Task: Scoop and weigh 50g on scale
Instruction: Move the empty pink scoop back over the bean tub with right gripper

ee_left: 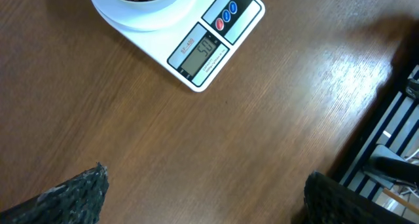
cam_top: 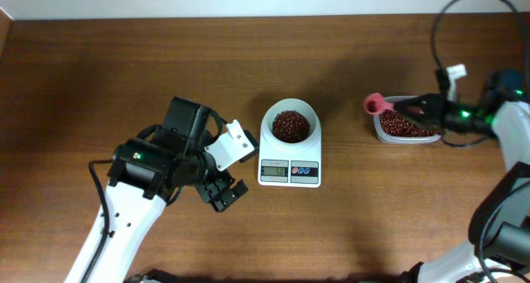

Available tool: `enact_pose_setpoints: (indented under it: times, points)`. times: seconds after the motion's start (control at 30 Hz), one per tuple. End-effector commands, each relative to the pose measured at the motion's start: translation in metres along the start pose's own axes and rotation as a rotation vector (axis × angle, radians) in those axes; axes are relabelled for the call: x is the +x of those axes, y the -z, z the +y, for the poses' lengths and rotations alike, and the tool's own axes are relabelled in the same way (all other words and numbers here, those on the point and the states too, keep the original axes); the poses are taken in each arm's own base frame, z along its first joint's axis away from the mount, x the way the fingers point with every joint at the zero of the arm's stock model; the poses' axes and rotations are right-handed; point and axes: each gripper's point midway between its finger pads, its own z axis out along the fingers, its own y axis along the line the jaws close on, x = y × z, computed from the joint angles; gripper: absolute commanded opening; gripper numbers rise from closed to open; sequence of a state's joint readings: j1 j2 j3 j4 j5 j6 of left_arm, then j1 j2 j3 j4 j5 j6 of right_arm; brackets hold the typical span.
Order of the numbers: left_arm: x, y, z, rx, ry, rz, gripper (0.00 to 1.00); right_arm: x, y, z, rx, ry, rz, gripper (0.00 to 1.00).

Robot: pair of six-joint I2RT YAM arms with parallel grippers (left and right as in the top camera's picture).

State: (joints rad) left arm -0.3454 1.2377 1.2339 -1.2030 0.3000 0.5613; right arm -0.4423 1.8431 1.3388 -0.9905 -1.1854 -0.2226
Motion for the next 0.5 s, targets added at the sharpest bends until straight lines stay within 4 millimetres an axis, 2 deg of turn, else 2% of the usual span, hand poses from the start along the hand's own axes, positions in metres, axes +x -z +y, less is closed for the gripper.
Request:
enact_pose_setpoints:
  times: [0.0, 0.1, 0.17, 0.23, 0.37, 0.47]
  points:
    - [0.000, 0.001, -0.001, 0.005, -0.014, -0.010, 0.99, -0.006, 0.040, -0.010, 0.019, 0.039, -0.095, 0.04]
    - [0.000, 0.001, -0.001, 0.005, -0.014, -0.010, 0.99, -0.010, 0.076, -0.030, 0.075, 0.039, -0.178, 0.04]
    - [0.000, 0.001, -0.001, 0.005, -0.014, -0.010, 0.99, -0.009, 0.085, -0.042, 0.130, 0.063, -0.184, 0.04]
    - [0.000, 0.001, -0.001, 0.005, -0.014, -0.010, 0.99, -0.008, 0.087, -0.052, 0.186, 0.079, -0.167, 0.04]
    - [0.000, 0.001, -0.001, 0.005, -0.014, -0.010, 0.99, -0.010, 0.077, -0.055, 0.239, 0.125, -0.126, 0.04]
    - [0.000, 0.001, -0.001, 0.005, -0.014, -0.010, 0.99, -0.005, 0.071, -0.067, 0.384, 0.137, -0.046, 0.04]
